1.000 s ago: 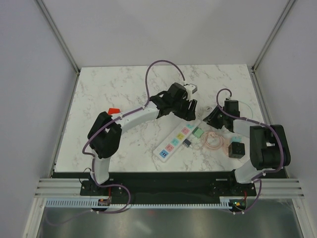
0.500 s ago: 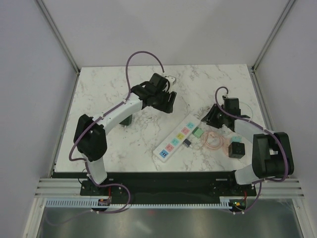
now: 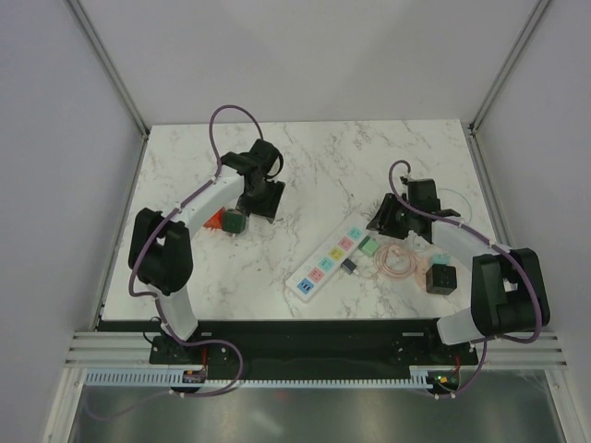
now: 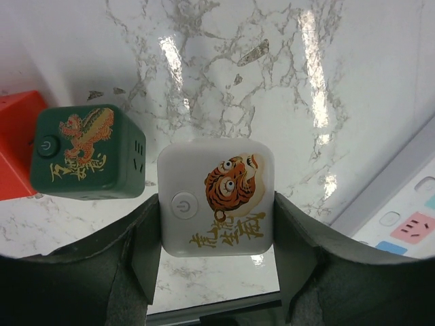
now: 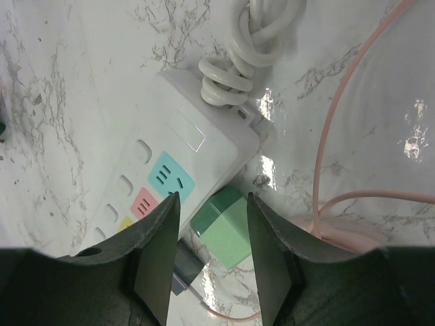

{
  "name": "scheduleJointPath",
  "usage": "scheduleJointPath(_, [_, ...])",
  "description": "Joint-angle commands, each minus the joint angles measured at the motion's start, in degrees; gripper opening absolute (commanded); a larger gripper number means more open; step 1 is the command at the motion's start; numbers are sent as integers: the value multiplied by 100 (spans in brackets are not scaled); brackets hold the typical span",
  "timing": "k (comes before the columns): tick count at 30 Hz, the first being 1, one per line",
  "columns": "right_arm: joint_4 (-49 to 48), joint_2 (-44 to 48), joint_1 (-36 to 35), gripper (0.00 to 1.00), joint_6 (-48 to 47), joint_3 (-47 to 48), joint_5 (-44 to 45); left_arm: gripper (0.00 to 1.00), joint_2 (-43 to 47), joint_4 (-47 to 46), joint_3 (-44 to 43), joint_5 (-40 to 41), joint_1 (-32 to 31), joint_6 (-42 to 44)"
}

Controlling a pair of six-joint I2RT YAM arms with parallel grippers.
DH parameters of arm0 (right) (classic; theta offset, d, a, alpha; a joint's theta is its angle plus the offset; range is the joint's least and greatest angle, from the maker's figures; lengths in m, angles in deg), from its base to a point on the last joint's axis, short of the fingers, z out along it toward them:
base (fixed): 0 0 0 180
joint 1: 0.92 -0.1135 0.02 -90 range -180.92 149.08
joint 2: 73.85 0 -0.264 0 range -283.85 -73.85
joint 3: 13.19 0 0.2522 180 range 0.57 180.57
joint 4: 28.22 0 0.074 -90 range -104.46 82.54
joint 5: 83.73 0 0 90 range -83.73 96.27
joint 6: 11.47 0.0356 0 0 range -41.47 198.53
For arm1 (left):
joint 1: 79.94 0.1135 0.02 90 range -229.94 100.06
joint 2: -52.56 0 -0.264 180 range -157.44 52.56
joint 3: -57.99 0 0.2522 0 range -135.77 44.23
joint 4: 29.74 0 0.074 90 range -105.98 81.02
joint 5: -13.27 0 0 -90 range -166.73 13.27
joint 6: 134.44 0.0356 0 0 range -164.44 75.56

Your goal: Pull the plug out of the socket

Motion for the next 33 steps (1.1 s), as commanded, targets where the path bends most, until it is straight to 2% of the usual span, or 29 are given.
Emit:
scheduleJointPath(1, [91,275,-63,52,-166,106,91,2,-260,210,-227,245,-3,347])
scheduleJointPath(8, [161,389,-71,53,-210,9,187,2,-585,368,-377,182,32,418])
scheduleJointPath(14, [179,469,-71,54,-183,-70,222,22,-700,333,-377,622,76,471])
scheduleJointPath(17, [196,521,-89,54,-174,-105,249,43,-700,272,-386,728,94,471])
scheduleJointPath(18, [214,548,-98,54,-166,-114,258,54,-709,254,-368,763,94,479])
scheduleJointPath(20, [231,583,-107,54,-157,-131,275,63,-709,210,-368,772,85,514])
scheduleJointPath(23, [258,618,-124,54,-157,-158,310,72,-691,157,-359,746,94,541])
scheduleJointPath(33, [459,741,-142,56,-271,-114,450,83,-437,96,-640,561,103,532])
